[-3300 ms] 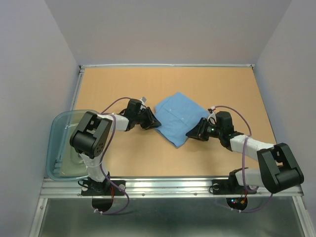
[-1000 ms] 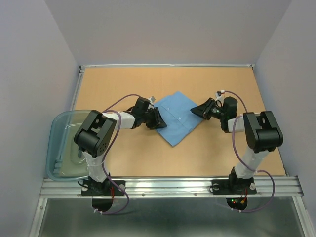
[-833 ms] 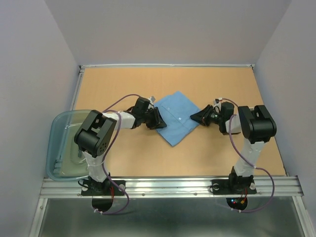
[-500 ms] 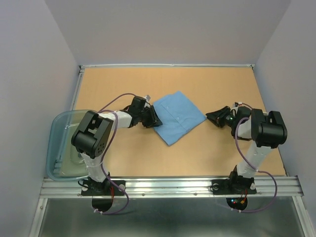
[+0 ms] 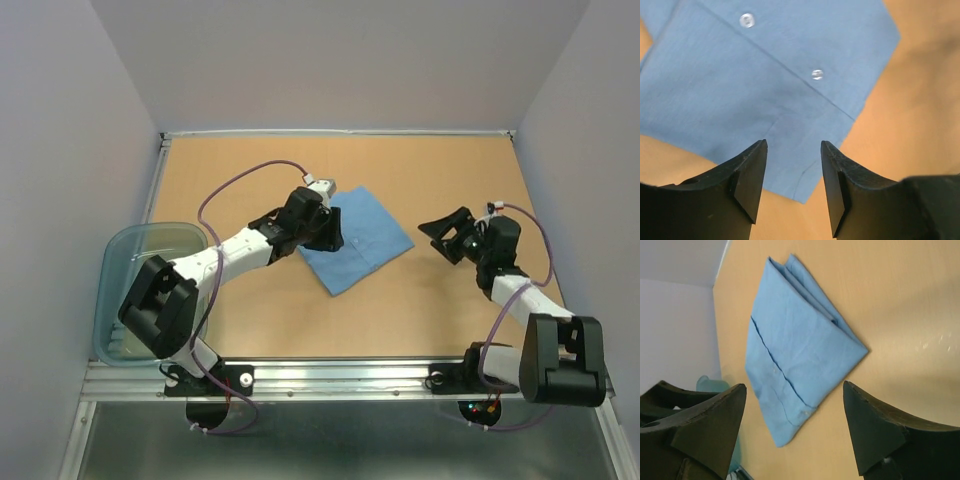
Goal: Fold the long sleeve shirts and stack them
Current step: Fold the shirt
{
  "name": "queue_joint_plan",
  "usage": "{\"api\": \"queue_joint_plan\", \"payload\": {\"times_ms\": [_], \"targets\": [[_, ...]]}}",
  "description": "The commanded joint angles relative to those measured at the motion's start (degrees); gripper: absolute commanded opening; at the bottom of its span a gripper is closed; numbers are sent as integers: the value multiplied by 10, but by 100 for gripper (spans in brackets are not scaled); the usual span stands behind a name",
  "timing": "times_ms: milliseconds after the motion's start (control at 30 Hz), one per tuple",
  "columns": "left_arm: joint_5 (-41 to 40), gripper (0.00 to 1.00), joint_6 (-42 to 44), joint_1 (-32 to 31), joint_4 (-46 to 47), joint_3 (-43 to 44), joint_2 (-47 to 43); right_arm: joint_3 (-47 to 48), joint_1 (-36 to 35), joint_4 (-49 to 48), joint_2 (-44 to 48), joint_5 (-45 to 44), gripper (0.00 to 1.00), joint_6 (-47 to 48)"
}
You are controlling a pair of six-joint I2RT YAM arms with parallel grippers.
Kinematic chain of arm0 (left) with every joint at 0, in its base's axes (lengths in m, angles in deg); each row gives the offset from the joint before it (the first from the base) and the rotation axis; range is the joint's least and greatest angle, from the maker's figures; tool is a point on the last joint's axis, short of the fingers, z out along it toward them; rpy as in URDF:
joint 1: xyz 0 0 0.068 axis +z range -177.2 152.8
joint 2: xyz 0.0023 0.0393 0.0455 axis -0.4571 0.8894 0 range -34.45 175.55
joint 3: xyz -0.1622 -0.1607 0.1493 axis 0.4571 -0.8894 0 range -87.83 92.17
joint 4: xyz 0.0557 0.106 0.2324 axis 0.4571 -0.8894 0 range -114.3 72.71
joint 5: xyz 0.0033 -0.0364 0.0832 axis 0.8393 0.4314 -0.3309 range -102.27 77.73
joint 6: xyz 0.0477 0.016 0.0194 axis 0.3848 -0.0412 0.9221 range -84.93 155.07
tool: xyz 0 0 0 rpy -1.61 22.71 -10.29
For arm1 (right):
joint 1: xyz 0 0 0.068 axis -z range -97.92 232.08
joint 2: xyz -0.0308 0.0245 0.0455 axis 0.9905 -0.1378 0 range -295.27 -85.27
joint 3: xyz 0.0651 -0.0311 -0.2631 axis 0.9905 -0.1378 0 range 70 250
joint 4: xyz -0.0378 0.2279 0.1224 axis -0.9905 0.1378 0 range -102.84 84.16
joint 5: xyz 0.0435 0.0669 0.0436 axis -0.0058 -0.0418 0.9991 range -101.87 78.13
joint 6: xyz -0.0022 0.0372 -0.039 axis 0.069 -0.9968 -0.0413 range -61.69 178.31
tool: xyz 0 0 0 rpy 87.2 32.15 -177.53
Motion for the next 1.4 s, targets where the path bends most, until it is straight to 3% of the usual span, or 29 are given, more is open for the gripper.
{"api": "queue_joint_plan", "payload": {"times_ms": [0,233,400,533,933,1233,1367], "targets": [[-64,62,92,-40,-41,14,-53,-60,-37,56,45,-27,84,-45],[-157,65,173,-134,-43,9,-55,-89,-152,37,70,-113,86,-124],[-243,65,224,-229,-71,46,11,-95,-156,25,62,-125,85,-134],[-281,65,238,-271,-105,74,79,-108,-157,31,87,-134,85,-132],[-352,64,231,-288,-133,78,155,-117,-156,61,153,-187,88,-137],[-393,49,218,-295,-166,85,184,-117,-156,66,164,-195,88,-132],[-406,48,200,-296,-185,60,172,-104,-156,85,164,-202,88,-110]]}}
